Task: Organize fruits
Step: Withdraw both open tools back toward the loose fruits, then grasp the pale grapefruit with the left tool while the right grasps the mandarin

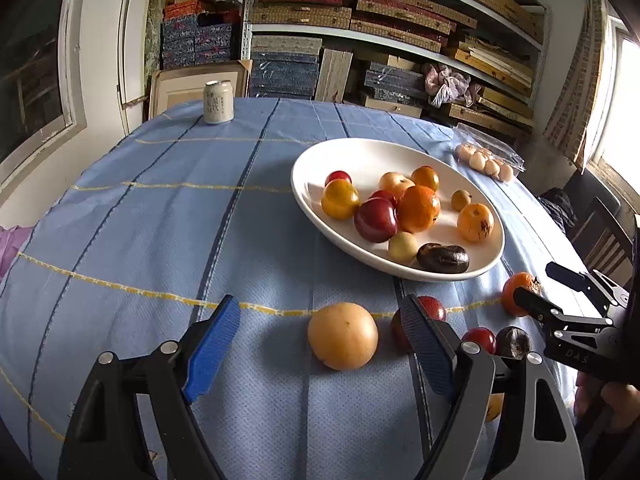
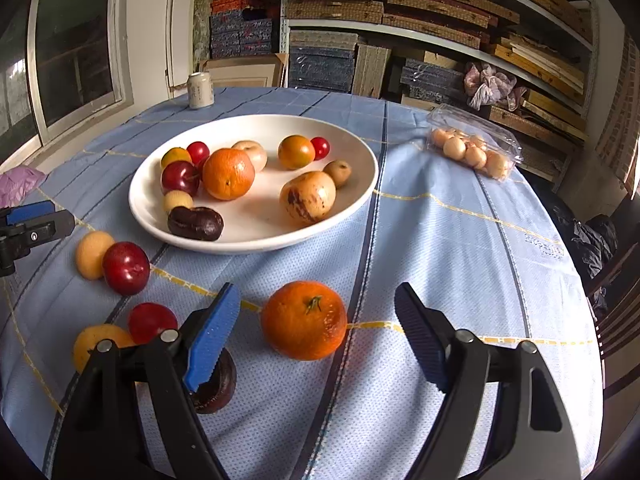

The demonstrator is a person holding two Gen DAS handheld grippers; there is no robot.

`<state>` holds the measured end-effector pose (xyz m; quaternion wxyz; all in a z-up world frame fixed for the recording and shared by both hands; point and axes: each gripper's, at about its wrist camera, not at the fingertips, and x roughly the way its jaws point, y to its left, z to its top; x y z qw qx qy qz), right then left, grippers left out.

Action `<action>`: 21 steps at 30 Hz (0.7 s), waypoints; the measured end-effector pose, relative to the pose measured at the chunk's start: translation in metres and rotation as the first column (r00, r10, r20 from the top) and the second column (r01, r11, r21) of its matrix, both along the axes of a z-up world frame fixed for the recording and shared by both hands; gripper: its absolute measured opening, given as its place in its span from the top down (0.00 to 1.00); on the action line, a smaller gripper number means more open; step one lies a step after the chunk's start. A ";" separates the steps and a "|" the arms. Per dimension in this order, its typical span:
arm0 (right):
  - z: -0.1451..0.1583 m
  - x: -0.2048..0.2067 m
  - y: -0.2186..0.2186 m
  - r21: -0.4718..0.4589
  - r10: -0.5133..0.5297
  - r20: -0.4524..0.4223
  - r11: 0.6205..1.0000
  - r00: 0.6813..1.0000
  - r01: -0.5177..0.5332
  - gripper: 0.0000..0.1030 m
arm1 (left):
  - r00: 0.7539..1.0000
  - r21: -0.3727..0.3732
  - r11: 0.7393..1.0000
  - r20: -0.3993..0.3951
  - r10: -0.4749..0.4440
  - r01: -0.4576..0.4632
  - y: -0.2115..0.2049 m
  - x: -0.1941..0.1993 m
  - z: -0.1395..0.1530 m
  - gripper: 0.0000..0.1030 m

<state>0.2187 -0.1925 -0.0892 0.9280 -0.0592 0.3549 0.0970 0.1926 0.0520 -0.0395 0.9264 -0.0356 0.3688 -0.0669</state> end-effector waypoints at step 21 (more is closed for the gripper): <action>0.000 0.003 -0.017 0.092 -0.032 -0.016 0.995 0.999 0.033 0.55 | 0.996 0.150 0.986 -0.058 -0.062 0.070 -0.028 0.002 -0.020 0.19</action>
